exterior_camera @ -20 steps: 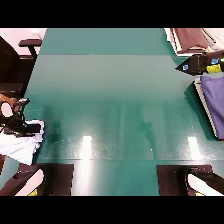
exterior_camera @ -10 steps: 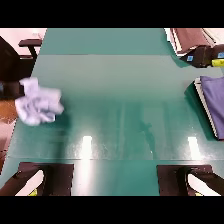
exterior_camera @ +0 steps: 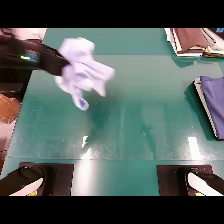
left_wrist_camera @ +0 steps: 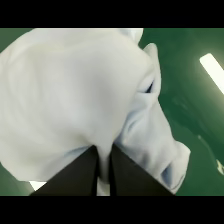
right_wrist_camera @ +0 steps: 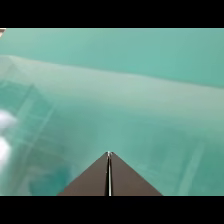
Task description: Fold the shirts.
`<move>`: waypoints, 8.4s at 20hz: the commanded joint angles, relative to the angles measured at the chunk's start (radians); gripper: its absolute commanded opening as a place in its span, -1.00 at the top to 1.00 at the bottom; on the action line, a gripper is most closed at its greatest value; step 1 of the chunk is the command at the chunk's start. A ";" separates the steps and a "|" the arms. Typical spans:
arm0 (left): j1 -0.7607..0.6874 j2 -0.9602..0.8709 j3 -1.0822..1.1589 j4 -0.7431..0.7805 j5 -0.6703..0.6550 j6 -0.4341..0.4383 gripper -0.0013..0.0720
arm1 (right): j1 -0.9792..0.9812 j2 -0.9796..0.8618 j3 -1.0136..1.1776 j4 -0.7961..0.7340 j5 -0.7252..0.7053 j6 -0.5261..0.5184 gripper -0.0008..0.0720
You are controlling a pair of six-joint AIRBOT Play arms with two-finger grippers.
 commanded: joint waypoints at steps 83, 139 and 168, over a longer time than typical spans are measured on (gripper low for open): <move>0.125 -0.061 -0.500 -0.257 0.002 0.185 -0.21 | 0.064 -0.170 -0.496 -0.112 0.178 0.078 0.94; 0.365 0.282 0.192 -0.183 -0.131 0.203 0.90 | 0.064 0.047 0.225 -0.418 0.448 0.118 0.94; 0.489 -0.342 -0.059 -0.210 0.047 0.096 -0.70 | -0.134 -0.440 -0.125 -0.026 0.283 0.037 -0.37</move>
